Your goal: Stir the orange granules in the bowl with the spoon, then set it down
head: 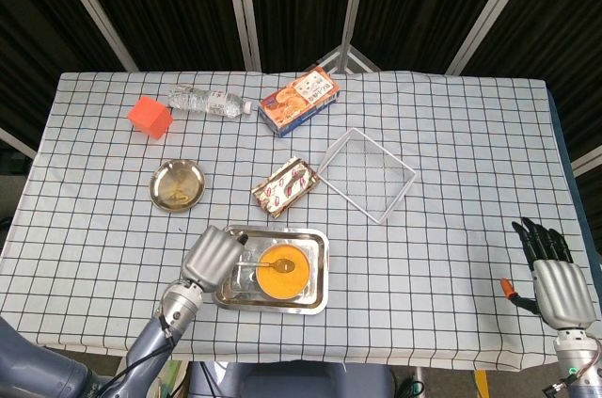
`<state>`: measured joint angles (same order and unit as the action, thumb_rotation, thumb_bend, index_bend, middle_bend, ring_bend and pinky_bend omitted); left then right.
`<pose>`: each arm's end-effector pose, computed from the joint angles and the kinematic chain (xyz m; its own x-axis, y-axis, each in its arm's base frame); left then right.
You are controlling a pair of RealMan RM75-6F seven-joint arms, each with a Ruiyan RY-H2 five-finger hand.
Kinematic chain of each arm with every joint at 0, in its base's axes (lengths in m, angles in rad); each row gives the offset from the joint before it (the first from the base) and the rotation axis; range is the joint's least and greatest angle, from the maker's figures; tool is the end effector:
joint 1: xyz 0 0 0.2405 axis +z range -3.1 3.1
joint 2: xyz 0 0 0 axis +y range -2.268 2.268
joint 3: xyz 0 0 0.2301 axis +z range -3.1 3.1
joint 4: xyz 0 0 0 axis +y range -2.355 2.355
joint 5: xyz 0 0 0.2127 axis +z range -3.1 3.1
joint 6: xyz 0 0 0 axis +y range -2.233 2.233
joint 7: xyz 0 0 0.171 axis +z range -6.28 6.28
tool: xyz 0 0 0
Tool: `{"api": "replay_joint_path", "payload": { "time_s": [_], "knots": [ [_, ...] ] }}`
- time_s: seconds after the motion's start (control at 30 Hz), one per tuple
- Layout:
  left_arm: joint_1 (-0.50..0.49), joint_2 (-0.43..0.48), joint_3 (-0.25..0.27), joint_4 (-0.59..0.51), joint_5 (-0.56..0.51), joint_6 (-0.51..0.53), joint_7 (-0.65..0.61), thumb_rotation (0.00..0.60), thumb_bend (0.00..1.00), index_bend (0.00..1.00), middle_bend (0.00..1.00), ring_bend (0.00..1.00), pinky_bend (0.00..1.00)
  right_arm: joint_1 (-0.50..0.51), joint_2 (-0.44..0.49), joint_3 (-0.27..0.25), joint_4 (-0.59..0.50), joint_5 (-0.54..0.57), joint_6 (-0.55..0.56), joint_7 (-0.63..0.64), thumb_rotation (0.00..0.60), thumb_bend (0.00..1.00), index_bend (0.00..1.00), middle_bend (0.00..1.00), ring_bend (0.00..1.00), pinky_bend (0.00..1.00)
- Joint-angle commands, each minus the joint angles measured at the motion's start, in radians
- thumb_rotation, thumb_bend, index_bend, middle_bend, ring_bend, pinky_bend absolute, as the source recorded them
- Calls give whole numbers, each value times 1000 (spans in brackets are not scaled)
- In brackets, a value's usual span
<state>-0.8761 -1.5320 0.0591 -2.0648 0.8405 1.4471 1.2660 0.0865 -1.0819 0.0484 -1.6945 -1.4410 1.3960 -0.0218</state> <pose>-0.0615 0.2470 -0.0173 0.8454 0.0750 0.5288 0.4949 -0.4822 -0.7229 -0.2896 -0.2043 0.1373 0.3639 -0.0967 0.9264 -0.9285 0.0405 0.3690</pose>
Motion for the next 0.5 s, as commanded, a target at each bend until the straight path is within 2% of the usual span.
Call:
{"api": "replay_joint_path", "payload": {
  "time_s": [0.03,0.17,0.5],
  "knots": [
    [23,25,-34,-14,-5,16,-46,600,152,435,921,909,936,0,-1,0,0,-1,1,-2,600,360,0,0,0,0],
    [28,15,-41,-17,-15,8,-51,600,155,499,925,911,937,-1,-1,0,-2,-1,2,-5,600,360,0,0,0,0],
    [34,-96,-5,63,23,-5,0,600,231,534,931,914,943,-1,0,-1,-3,1,0,-2,600,360,0,0,0,0]
  ]
}}
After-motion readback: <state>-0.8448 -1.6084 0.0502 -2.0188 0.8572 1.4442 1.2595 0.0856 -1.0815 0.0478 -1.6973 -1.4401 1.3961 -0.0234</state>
